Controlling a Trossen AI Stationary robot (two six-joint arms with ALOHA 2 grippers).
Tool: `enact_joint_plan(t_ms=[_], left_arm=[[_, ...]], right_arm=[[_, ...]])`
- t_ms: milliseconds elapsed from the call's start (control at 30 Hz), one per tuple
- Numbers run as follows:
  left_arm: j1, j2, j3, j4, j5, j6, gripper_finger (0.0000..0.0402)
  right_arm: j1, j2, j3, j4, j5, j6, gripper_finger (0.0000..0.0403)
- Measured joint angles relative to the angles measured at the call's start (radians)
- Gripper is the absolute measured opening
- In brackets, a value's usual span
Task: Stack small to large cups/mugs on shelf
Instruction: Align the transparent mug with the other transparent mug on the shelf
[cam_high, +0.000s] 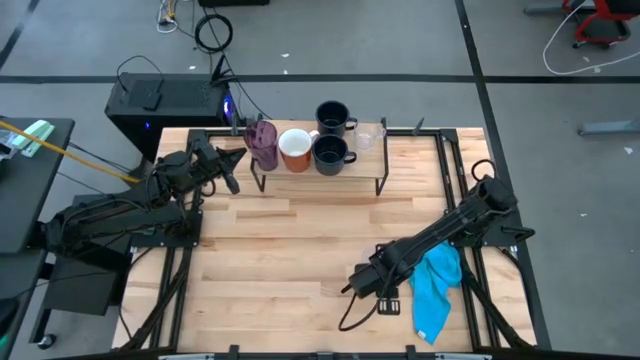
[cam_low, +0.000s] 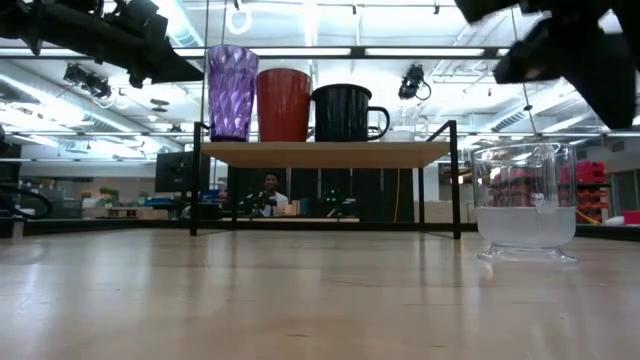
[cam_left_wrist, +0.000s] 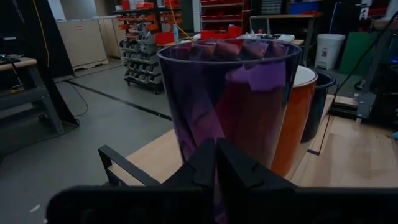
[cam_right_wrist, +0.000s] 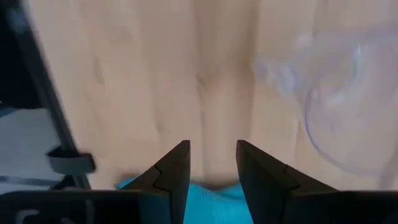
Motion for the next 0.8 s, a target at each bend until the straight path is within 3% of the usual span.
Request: enact_joint_plan(t_ms=[167,467,633,800], left_arm=[[0.0,0.0,0.0,0.0,0.0,0.0,0.0014],[0.0,0.0,0.0,0.0,0.0,-0.005,0.0025],[0.0,0.0,0.0,0.0,0.0,-0.006,0.0019],[0.0,0.0,0.0,0.0,0.0,-0.006,0.0014]], right_arm=[[0.0,-0.066,0.0,0.08,0.026,-0.074,0.0136],[-0.009,-0.253,0.002,0.233,0.213,-0.078,0.0127],[-0.018,-0.268,0.001,0.228,0.323,-0.017,0.0125],[-0.036,-0.248,0.001,0.221,0.341,0.073,0.0127]])
